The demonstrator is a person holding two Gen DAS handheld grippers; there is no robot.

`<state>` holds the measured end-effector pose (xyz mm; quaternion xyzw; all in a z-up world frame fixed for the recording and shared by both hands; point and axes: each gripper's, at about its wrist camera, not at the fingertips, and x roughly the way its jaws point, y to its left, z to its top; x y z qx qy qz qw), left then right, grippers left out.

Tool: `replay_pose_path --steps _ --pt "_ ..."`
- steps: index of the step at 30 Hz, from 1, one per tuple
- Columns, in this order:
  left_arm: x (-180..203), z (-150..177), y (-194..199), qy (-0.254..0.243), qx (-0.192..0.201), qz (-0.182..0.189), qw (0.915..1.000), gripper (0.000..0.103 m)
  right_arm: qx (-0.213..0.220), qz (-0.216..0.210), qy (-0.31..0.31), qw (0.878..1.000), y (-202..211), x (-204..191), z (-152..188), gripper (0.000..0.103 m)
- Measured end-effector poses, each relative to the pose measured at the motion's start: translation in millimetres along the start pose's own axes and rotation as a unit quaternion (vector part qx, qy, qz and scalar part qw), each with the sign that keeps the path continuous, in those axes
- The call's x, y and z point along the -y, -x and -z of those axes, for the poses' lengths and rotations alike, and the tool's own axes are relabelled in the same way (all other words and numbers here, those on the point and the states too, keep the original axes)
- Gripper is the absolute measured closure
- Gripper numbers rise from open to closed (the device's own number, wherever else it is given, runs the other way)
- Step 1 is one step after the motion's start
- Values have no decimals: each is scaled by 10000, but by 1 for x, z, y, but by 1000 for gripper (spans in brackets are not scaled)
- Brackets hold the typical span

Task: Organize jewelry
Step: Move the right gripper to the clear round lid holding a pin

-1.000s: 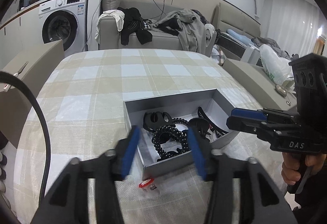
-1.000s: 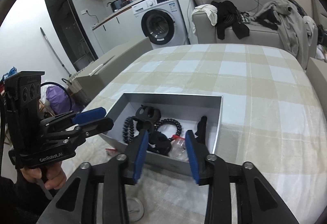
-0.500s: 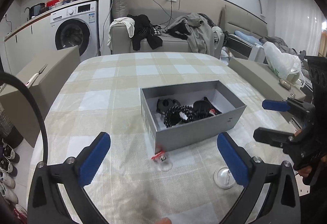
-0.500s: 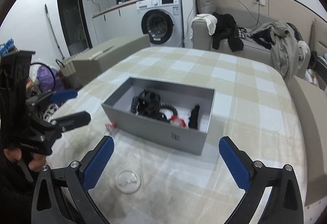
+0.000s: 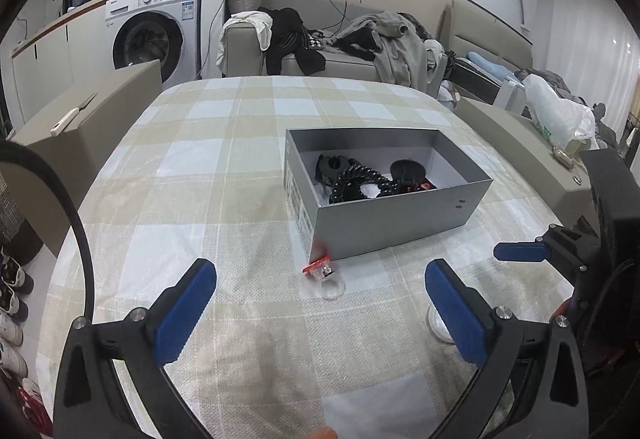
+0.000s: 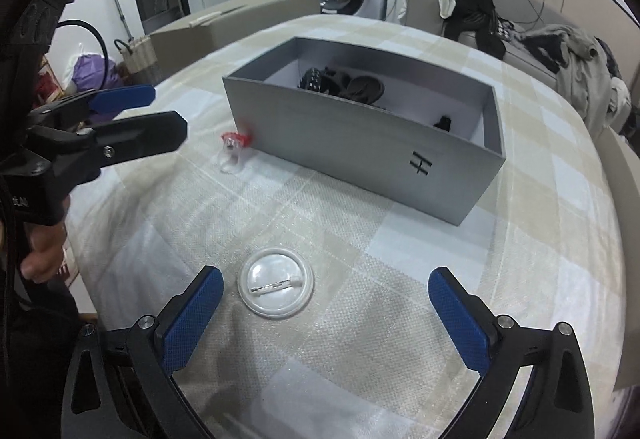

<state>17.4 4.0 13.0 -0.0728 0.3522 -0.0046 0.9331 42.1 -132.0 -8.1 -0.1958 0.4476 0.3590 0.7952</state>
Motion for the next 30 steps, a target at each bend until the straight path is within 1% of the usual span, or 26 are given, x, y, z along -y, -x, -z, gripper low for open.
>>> replay_pose_path --steps 3,4,10,15,18,19,21,24,25,28,30 --pt "-3 1 -3 62 -55 10 10000 1 -86 83 43 9999 -5 1 3 0" --pt "-3 1 -4 73 -76 12 9999 1 -141 173 65 9997 -8 1 3 0" --pt "-4 3 -9 92 -172 17 9998 1 -166 11 62 9998 -10 8 0 0" --pt "-4 2 -11 71 -194 16 9998 1 -221 2 153 9996 -11 5 5 0" --pt "-5 3 -13 66 -234 16 9997 1 -199 97 28 9998 -12 10 2 0" --pt "-5 3 -13 69 -254 17 9997 1 -201 210 -115 9995 -13 16 1 0" --pt "-5 2 -15 81 -280 8 9996 1 -226 270 -363 9987 -14 25 -3 0" --pt "-6 2 -19 94 -326 1 9994 1 -234 430 -584 9971 -15 37 -4 0" --pt "-6 2 -20 94 -341 -2 9994 1 -239 411 -604 9970 -14 39 -5 0" --pt "-6 1 -21 97 -347 -1 9994 1 -244 157 -490 9984 -10 39 -5 1" --pt "-6 2 -21 106 -338 6 9994 1 -278 263 -349 9987 -9 35 -2 1"
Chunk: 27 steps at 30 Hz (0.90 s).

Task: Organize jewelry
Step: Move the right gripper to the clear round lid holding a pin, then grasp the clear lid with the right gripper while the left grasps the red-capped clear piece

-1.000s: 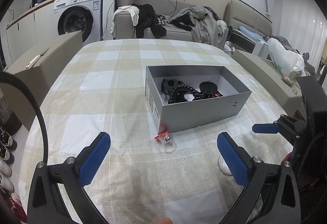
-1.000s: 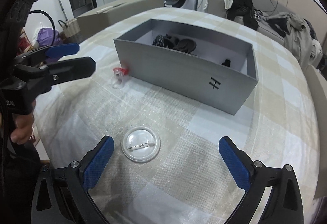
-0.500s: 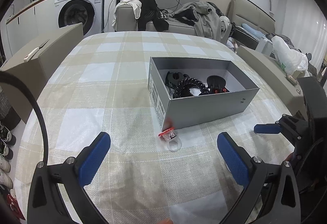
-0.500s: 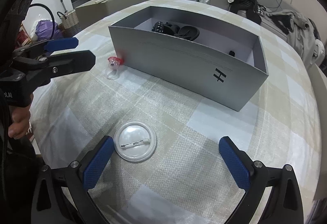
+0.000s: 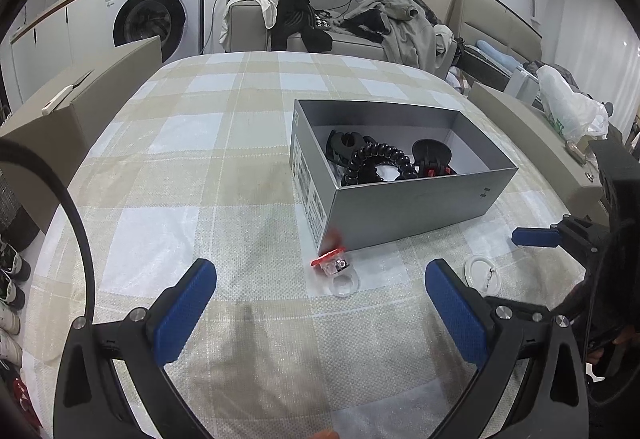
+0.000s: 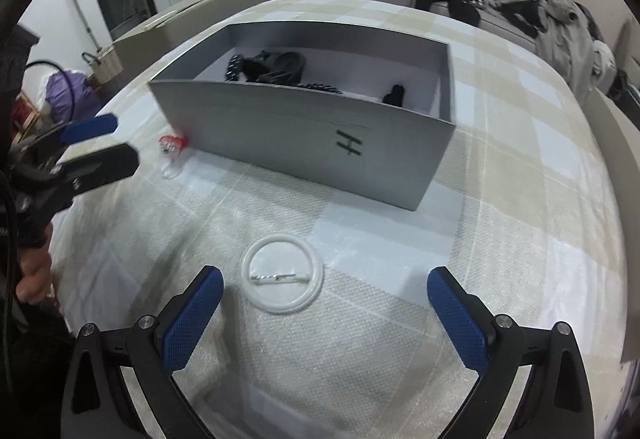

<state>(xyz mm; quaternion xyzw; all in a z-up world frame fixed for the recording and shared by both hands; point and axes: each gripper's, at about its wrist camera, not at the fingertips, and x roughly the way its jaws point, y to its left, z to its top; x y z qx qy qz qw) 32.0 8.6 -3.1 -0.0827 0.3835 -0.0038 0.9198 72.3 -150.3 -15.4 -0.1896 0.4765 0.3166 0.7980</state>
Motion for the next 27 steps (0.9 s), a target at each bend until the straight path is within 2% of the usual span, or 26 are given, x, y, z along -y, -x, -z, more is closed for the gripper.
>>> replay_pose_path --steps 12,15,17,19,23,27 --pt "2 -1 -6 -31 -98 -17 9999 1 130 148 -125 9997 0 8 -4 17" --pt "1 -1 -8 15 -129 10 9999 1 206 101 -65 9997 2 11 -3 31" --pt "0 -1 -10 38 -156 39 9999 1 264 84 -59 9996 4 9 -3 50" --pt "1 -2 -10 39 -157 37 9999 1 312 74 -47 9995 5 9 -4 62" --pt "3 -2 -10 23 -155 42 9999 1 406 14 -29 9992 4 10 -3 63" --pt "3 0 -11 31 -204 -23 9998 1 547 -346 -210 9977 11 11 -1 64"
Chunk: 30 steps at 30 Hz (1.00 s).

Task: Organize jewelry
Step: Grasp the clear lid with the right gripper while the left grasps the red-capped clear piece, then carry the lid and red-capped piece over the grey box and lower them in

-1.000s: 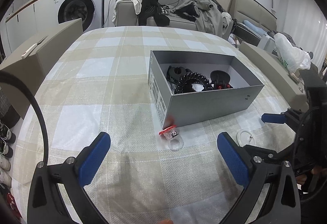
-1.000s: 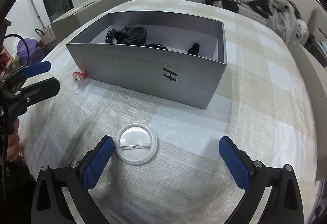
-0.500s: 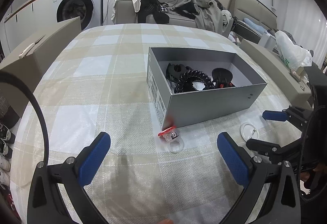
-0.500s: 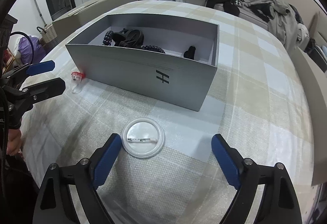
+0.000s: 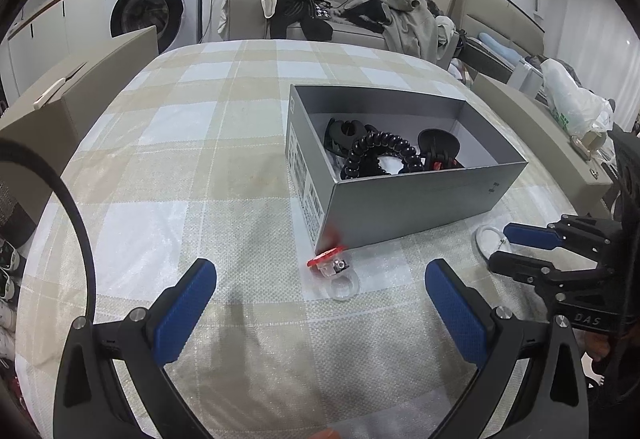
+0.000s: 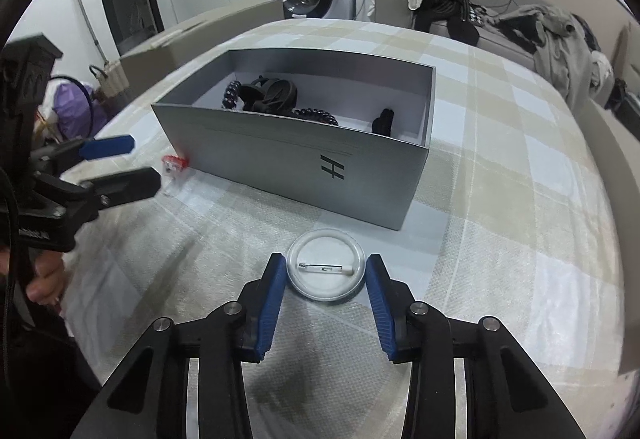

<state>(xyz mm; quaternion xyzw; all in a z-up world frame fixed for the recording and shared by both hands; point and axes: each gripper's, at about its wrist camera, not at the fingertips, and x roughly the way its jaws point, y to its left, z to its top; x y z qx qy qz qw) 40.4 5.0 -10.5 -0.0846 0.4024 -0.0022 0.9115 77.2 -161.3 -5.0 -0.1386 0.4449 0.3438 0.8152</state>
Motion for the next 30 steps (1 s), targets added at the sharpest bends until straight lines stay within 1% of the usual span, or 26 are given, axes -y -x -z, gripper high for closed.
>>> replay_pose_path --steps 5,8,10,11,13,15,16,18,19,20,22,30 --pt "-1 0 -7 39 -151 -130 9998 1 328 -273 -158 9990 12 0 -3 63" --pt "-1 0 -10 37 -237 -71 9997 2 447 -329 -198 9983 16 -3 -6 63" --pt "-1 0 -12 8 -294 -31 9996 7 500 -333 -212 9980 18 -4 -7 63" --pt "-1 -1 -14 0 -331 -5 9995 14 504 -351 -227 9979 18 -3 -7 63" --pt "1 -2 -15 -68 -342 -93 9993 23 520 -360 -248 9977 18 -4 -9 63" --pt "2 -3 -15 -128 -328 -111 9993 39 527 -388 -224 9976 18 -4 -11 63" --pt "2 -3 -15 -137 -313 -107 9994 43 552 -374 -203 9976 19 -6 -11 63" --pt "3 -3 -15 -177 -296 -60 9994 67 557 -380 -196 9975 19 -6 -11 63" --pt "3 -3 -14 -191 -295 -23 9994 74 578 -375 -208 9974 20 -6 -11 63" --pt "3 -3 -14 -196 -302 40 9993 88 587 -383 -222 9973 20 -6 -12 63" --pt "4 -1 -12 -193 -280 144 9993 88 604 -384 -203 9972 21 -7 -12 63" --pt "6 3 4 -203 -94 183 9996 88 809 -428 -148 9957 30 -11 -14 63"
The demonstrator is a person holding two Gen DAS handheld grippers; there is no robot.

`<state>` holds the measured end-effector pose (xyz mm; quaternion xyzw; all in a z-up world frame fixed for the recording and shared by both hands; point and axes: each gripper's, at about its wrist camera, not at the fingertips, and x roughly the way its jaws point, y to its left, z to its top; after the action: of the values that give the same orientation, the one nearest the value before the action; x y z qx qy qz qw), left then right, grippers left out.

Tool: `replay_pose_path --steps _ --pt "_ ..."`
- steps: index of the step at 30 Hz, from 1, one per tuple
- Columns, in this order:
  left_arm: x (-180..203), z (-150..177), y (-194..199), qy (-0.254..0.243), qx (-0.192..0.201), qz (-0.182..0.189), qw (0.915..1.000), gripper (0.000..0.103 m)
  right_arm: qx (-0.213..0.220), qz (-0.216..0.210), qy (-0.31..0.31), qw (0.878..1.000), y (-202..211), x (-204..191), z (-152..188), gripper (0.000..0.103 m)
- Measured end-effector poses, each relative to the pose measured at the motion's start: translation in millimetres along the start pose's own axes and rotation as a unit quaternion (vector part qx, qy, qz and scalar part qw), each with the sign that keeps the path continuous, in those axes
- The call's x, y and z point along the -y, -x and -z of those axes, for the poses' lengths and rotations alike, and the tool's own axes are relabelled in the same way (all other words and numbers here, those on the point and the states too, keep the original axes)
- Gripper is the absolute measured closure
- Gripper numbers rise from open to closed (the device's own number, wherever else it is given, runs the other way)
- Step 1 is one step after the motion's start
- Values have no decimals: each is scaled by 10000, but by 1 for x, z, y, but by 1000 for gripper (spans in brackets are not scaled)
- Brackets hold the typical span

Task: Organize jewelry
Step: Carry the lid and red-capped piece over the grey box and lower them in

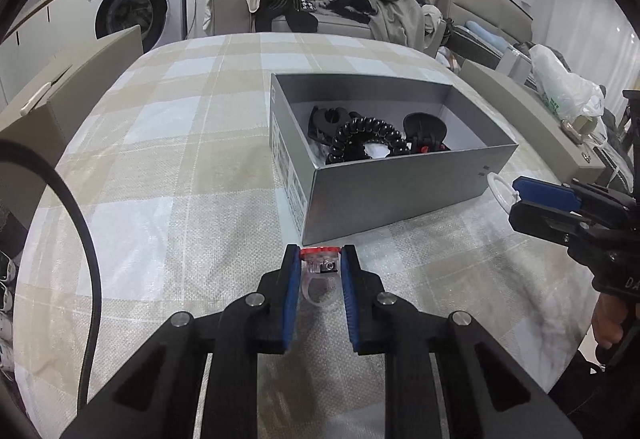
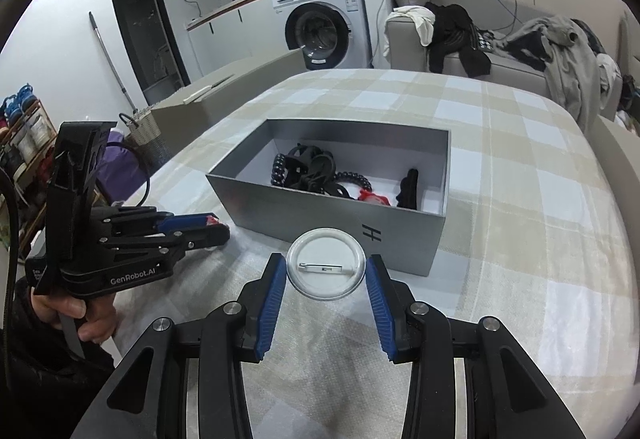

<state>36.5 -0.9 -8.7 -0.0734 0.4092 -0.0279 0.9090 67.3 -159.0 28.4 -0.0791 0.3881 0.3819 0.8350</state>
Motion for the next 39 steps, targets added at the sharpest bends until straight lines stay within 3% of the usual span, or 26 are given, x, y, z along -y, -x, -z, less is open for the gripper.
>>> replay_pose_path --steps 16,32,39 --pt "5 -29 31 -21 846 46 9964 88 740 -47 -151 9971 27 9 -26 63" --pt "3 -50 29 23 1113 1 9938 88 1139 73 -303 9930 34 21 -45 63" --pt "1 -56 20 107 1058 51 9943 88 1053 160 -552 9928 24 34 -45 63"
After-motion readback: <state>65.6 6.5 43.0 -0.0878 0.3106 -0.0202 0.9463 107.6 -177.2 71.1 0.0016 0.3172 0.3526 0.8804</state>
